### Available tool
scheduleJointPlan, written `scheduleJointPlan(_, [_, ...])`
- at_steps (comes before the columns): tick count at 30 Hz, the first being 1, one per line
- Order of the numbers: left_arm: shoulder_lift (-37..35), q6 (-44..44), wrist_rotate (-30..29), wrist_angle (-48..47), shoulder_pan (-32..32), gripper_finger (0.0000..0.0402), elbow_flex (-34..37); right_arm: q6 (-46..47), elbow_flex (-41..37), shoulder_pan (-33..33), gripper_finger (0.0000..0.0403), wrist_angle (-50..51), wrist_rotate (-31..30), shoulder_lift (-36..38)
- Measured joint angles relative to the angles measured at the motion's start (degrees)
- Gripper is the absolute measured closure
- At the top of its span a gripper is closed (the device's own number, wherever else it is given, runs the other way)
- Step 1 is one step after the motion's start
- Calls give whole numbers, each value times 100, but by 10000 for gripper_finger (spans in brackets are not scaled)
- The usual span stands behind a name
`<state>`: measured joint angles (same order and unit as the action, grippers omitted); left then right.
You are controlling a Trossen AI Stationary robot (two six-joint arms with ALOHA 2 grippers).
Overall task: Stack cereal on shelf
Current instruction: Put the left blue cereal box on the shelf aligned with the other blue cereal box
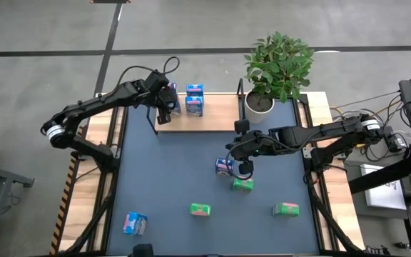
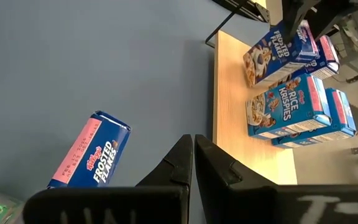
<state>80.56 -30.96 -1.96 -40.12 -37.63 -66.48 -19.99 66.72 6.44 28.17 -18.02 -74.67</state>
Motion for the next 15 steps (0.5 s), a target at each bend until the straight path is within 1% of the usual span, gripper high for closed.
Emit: scheduleJointPlan(15, [19, -106, -11, -48, -74, 207, 9, 53, 0, 1, 394, -3, -2, 0])
